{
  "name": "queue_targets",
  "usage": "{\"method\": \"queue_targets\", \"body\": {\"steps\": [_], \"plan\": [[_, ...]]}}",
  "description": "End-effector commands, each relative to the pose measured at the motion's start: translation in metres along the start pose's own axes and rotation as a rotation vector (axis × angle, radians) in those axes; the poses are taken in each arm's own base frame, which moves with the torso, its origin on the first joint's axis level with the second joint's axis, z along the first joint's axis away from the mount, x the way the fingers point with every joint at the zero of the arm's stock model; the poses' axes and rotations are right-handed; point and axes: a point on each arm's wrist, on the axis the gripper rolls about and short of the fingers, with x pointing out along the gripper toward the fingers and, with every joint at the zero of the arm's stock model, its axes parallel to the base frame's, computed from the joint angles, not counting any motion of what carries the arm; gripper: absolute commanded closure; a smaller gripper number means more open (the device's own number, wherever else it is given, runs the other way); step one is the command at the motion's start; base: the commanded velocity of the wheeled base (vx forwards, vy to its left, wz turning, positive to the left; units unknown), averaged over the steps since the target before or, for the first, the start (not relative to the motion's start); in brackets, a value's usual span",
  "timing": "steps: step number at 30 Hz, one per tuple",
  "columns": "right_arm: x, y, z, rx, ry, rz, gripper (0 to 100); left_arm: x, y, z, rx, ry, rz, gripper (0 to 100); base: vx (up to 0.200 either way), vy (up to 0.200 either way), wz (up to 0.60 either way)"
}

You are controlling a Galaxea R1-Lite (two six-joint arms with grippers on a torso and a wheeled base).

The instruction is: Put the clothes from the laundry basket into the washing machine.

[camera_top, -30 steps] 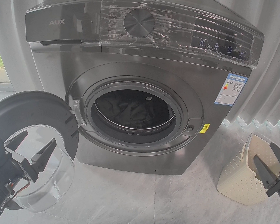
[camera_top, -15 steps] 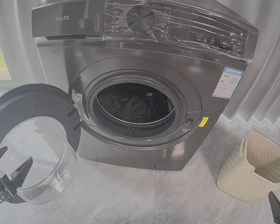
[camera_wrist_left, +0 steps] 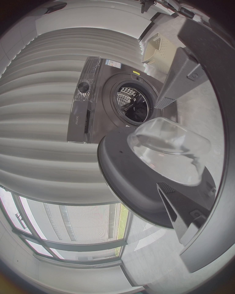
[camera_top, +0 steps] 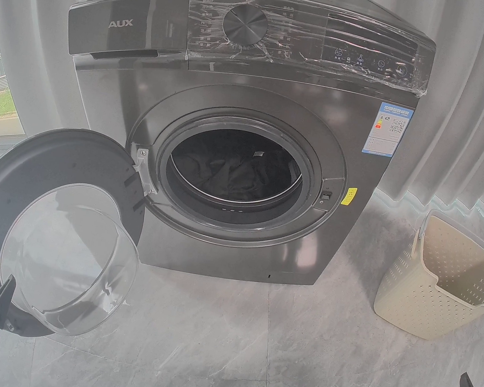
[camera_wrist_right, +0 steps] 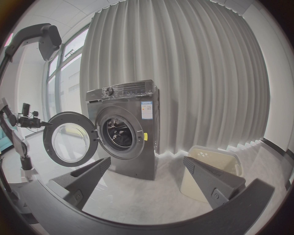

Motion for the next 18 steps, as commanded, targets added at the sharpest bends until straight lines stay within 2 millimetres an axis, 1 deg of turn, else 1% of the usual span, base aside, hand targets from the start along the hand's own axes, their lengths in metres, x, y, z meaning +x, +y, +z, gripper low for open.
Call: {"method": "queue_targets", "body": {"steps": [1,3,5,7,8,10,17,18], "plan": [[-0.007,0.000,-0.016,0.007,0.038,-0.122,0,-0.020,0.008,-0.012,0.000,-0.034,0.028,0,0.000,0.000,0.00],[-0.008,-0.001,-0.022,0.009,0.097,-0.163,0,-0.028,0.009,-0.019,0.008,-0.021,-0.002,0,0.000,0.000,0.00],[-0.008,-0.001,-0.021,0.006,0.087,-0.183,0,-0.039,0.011,-0.029,0.021,-0.030,-0.027,0,0.000,0.000,0.00],[-0.008,-0.002,-0.025,0.019,0.123,-0.221,0,-0.048,0.012,-0.037,0.024,-0.039,-0.049,0,0.000,0.000,0.00],[-0.008,-0.002,-0.026,0.022,0.130,-0.228,0,-0.052,0.012,-0.044,0.031,-0.015,-0.064,0,0.000,0.000,0.00],[-0.008,-0.002,-0.025,0.020,0.124,-0.221,0,-0.051,0.012,-0.047,0.029,0.012,-0.054,0,0.000,0.000,0.00],[-0.008,-0.002,-0.025,0.020,0.122,-0.218,0,-0.051,0.013,-0.048,0.018,0.019,-0.009,0,0.000,0.000,0.00],[-0.008,-0.002,-0.025,0.020,0.122,-0.218,0,-0.052,0.012,-0.048,0.023,0.007,0.031,0,0.000,0.000,0.00]]}}
